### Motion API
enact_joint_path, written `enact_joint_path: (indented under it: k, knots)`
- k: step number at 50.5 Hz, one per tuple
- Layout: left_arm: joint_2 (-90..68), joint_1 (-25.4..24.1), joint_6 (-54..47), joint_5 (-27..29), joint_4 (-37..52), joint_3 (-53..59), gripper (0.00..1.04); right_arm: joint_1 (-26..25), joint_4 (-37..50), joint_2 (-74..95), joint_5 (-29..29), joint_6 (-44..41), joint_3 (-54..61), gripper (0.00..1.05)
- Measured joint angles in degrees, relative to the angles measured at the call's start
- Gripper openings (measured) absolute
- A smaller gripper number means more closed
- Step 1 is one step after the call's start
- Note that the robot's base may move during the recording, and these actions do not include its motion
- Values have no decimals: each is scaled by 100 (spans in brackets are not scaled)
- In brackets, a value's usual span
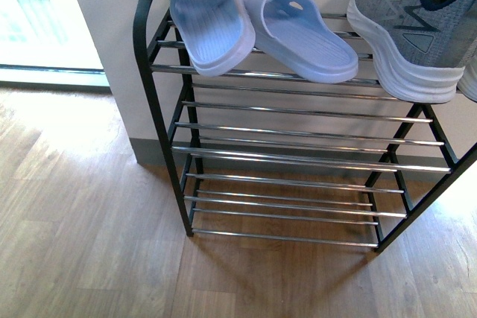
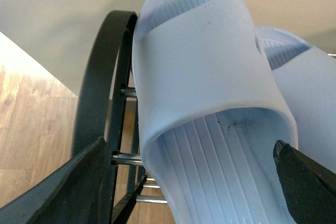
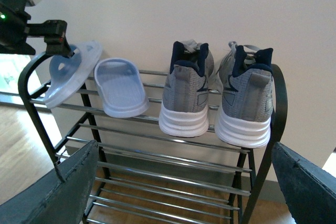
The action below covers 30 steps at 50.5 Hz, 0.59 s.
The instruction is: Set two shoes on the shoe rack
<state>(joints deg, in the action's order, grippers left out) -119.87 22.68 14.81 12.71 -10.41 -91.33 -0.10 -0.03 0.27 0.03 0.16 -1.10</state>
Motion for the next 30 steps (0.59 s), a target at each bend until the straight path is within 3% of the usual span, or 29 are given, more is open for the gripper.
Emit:
enact_joint_path:
  k: [17, 30]
  knots:
    - [894, -11, -313, 575, 726, 890, 95, 0, 2, 0, 0, 0, 0, 96]
    - [2924, 232, -542, 1283, 2105, 2951, 95, 0, 2, 0, 0, 0, 0, 96]
